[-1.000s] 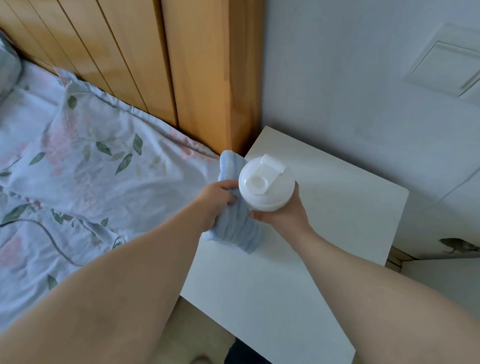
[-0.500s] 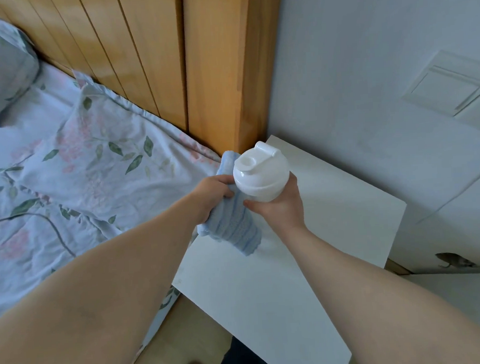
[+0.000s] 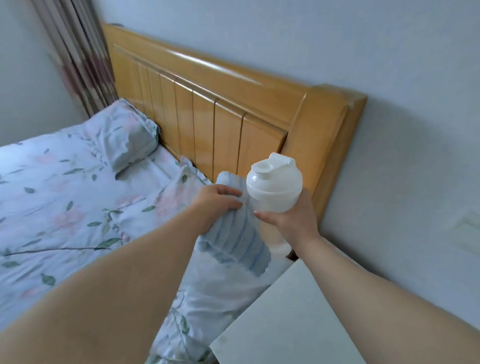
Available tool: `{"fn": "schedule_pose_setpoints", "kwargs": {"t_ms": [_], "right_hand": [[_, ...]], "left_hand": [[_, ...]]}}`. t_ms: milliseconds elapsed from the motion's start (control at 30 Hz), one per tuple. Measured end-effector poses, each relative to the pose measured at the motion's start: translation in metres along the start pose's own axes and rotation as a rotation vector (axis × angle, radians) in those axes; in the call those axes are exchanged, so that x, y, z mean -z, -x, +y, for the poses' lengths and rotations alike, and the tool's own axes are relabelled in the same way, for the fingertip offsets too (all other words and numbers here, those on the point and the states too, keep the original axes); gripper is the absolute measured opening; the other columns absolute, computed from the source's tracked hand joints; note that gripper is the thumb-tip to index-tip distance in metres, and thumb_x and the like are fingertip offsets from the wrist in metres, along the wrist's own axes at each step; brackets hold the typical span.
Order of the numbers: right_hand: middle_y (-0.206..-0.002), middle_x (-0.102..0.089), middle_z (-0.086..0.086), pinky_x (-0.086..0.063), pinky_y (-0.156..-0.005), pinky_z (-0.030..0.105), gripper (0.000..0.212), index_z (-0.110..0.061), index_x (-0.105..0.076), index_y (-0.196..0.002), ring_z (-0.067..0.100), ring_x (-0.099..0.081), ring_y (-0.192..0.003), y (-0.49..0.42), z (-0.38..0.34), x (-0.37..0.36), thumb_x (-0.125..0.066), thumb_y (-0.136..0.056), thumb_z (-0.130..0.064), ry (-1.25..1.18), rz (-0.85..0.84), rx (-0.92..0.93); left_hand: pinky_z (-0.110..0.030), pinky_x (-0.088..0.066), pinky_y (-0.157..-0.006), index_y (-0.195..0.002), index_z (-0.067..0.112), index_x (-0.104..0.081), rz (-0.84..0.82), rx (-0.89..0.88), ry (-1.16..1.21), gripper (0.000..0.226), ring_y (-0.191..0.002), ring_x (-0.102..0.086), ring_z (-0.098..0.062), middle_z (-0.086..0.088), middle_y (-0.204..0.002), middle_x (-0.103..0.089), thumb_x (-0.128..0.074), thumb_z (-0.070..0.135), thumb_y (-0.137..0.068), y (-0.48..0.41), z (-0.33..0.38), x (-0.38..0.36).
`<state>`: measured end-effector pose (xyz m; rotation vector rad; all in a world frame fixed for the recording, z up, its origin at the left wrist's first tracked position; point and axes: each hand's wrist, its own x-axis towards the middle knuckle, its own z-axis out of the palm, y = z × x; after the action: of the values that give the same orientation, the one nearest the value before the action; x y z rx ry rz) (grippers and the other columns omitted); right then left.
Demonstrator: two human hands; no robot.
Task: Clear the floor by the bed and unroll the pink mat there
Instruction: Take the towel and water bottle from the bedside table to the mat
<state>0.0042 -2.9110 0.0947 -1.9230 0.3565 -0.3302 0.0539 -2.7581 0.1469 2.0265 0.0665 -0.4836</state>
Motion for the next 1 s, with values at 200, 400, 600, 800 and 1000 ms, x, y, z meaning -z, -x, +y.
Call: {"fn": "schedule_pose_setpoints", "kwargs": {"t_ms": [200,400,600,800,1000], "right_hand": [[-0.11,-0.056,-0.005,-0.05,-0.088,0.036,0.082,-0.015,-0.04,-0.12,0.016,-0.056,-0.104,0.022,-0.112,-0.05,-0.09,-0.056,-0.026,-0.146,-0.131,0.133],[-0.085,-0.058,-0.011,-0.051,-0.074,0.022,0.043,-0.023,-0.052,-0.081,0.002,-0.058,-0.079,0.098,-0.226,-0.134,-0.085,-0.063,-0.003,-0.338,-0.254,0.321],[-0.097,-0.059,-0.006,-0.045,-0.076,0.017,0.059,-0.018,-0.052,-0.107,0.002,-0.056,-0.089,0.214,-0.315,-0.244,-0.087,-0.06,-0.016,-0.491,-0.474,0.396],[-0.109,-0.051,-0.002,-0.041,-0.09,0.032,0.072,-0.017,-0.038,-0.11,0.018,-0.051,-0.104,0.339,-0.378,-0.343,-0.088,-0.058,-0.025,-0.571,-0.682,0.342],[-0.108,-0.053,-0.001,-0.045,-0.092,0.036,0.067,-0.019,-0.037,-0.109,0.021,-0.054,-0.105,0.48,-0.427,-0.445,-0.086,-0.063,-0.022,-0.539,-1.01,0.385]], "left_hand": [[-0.028,-0.044,-0.084,-0.105,0.023,-0.071,0.26,-0.14,0.072,0.023,-0.091,-0.052,-0.015,0.006,-0.089,-0.055,-0.069,0.015,-0.083,0.066,0.007,0.124],[-0.026,-0.043,-0.085,-0.097,0.026,-0.071,0.529,-0.208,0.144,0.019,-0.095,-0.055,-0.016,0.007,-0.087,-0.059,-0.07,0.015,-0.082,0.174,-0.031,0.257],[-0.032,-0.047,-0.096,-0.079,0.032,-0.07,0.811,-0.212,0.175,0.011,-0.098,-0.058,-0.018,0.004,-0.096,-0.065,-0.074,0.022,-0.079,0.308,-0.103,0.372],[-0.025,-0.043,-0.091,-0.095,0.023,-0.073,1.04,-0.168,0.149,0.016,-0.098,-0.055,-0.015,0.004,-0.099,-0.063,-0.072,0.017,-0.08,0.424,-0.182,0.454],[-0.024,-0.042,-0.083,-0.062,0.022,-0.064,1.375,-0.004,0.198,0.023,-0.087,-0.055,-0.015,0.007,-0.073,-0.062,-0.068,0.006,-0.078,0.549,-0.288,0.519]]}}
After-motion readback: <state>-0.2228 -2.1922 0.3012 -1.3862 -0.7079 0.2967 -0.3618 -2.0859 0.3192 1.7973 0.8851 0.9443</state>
